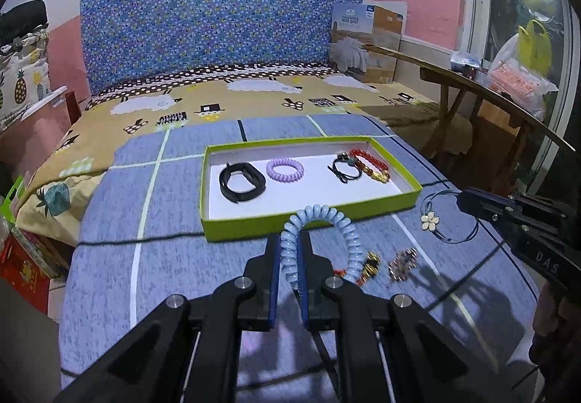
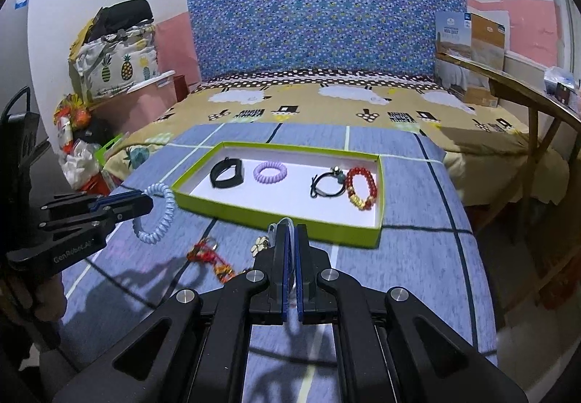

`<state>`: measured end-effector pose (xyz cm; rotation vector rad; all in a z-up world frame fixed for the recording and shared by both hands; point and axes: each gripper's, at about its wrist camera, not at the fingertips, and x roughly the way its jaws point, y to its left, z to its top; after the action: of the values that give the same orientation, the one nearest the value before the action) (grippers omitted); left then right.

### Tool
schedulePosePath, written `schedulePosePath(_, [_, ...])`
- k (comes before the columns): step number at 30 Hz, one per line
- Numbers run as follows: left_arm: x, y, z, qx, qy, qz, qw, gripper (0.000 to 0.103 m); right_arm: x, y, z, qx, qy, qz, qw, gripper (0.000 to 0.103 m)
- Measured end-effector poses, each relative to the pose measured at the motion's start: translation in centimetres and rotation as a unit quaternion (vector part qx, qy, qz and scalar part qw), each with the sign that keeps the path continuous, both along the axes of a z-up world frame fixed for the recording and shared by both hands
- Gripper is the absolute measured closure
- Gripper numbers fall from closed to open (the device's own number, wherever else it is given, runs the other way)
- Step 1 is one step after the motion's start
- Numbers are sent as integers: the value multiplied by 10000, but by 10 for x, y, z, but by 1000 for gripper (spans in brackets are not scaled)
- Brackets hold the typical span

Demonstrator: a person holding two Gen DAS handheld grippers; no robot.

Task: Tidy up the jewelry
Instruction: 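Carry the light-blue coil with the left gripper while the right carries the flower tie toward the box, then lower both held hair ties into the green box and open both grippers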

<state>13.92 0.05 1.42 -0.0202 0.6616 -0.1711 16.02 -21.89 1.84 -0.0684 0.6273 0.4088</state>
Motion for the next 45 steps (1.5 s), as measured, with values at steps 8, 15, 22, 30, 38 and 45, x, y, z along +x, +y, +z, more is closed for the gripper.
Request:
schedulePosePath(8, [35,10,1,75,-13,86,9999,94,40,-5,1,-24,7,-122,9999,101])
schedulePosePath(15, [70,16,-4,115,43,123,9998,94,79,-11,-8,-52,105,-274,9996,101])
schedulePosePath(22, [101,23,-17,154,217,205,9994,94,112,-13,-27,-91,340,-368,9987,101])
schedulePosePath(30, [116,22,-40,185,540,172,9982,93,129,-15,-55,-176,730,-421,9963,101])
schedulePosePath(38, [120,19,-54,138,789,110,9967,93,135,-21,-64,-252,926,-514,9941,100])
schedulePosePath(45, [117,20,-55,131,768,135,9969,91,133,-22,-66,-267,901,-496,9943,94])
